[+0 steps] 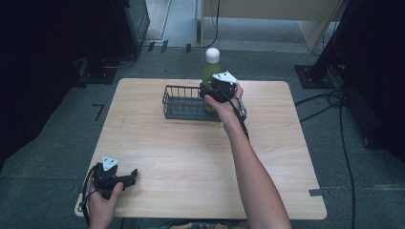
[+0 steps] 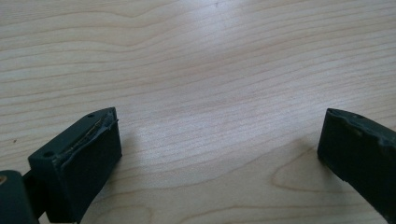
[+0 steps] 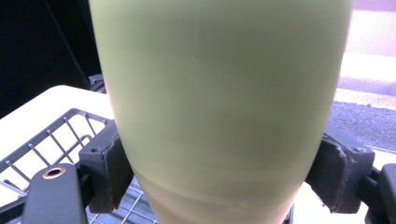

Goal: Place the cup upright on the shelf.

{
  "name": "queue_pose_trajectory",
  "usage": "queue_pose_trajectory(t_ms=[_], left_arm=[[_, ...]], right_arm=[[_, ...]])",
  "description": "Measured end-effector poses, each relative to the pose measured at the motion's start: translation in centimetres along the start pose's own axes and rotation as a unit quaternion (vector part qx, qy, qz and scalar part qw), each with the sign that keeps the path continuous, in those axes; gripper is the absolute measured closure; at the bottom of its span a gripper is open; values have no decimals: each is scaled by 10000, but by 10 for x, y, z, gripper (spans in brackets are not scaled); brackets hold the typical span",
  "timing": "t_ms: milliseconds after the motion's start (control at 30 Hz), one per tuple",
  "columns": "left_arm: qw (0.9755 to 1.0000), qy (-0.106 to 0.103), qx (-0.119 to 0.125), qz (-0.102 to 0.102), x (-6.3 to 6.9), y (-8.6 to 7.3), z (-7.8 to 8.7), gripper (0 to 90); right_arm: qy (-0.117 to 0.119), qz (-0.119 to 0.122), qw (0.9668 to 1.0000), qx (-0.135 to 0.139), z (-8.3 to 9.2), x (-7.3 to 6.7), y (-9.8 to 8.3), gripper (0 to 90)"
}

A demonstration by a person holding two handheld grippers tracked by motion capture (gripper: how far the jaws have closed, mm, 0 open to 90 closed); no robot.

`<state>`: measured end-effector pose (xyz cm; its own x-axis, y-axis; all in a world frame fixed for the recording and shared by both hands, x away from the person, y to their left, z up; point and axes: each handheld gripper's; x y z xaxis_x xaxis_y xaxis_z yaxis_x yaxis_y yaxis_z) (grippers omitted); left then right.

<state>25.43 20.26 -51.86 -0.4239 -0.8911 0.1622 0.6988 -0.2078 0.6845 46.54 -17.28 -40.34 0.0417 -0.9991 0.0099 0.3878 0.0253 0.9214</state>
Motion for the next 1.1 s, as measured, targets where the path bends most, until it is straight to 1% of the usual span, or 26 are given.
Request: queue_pose_trajectory(t_ms=[200, 267, 300, 433, 467, 533, 633, 767, 900, 967, 1033, 1100], left_arm=[[10000, -1, 4, -1, 0, 0, 0, 0], [10000, -1, 4, 0, 0, 0, 0, 0], [10000, -2, 1, 0, 0, 0, 0, 0], [10000, -2, 2, 0, 0, 0, 0, 0], [10000, -2, 3, 1, 0, 0, 0, 0], [10000, -1, 3, 0, 0, 0, 0, 0], [10000, 0, 7, 3, 0, 0, 0, 0], [10000, 0, 5, 3, 0, 0, 0, 0], [10000, 0, 6, 3, 0, 0, 0, 0], [10000, 0, 6, 4, 0, 0, 0, 0], [10000, 0, 6, 3, 0, 0, 0, 0], [10000, 0, 6, 3, 0, 0, 0, 0]], right_arm=[[41, -44, 10000, -20, 1, 2, -1, 174], [67, -60, 9999, -45, 2, 3, 0, 129], [117, -64, 9999, -78, 3, 5, 0, 128], [125, -24, 9999, -90, 6, 7, -1, 127], [169, -53, 9998, -113, 10, 9, -1, 121], [185, -53, 9997, -137, 11, 10, -1, 114], [287, 14, 9993, -230, 16, 11, -2, 90], [401, 73, 9989, -251, 24, 14, -5, 65], [432, 95, 9986, -280, 32, 19, -8, 58], [426, 186, 9985, -294, 39, 24, -11, 51], [421, 203, 9984, -307, 41, 26, -12, 50], [430, 217, 9984, -285, 47, 31, -14, 50]])
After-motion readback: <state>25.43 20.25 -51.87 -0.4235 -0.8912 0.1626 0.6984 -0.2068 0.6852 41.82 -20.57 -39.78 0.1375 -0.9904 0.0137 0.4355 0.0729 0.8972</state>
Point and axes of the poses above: each handheld gripper's, and its own axes: z roughly backward along the jaws, y roughly out of its top, x roughly to its right, and after that the axes turned 14 degrees about -y, right-handed
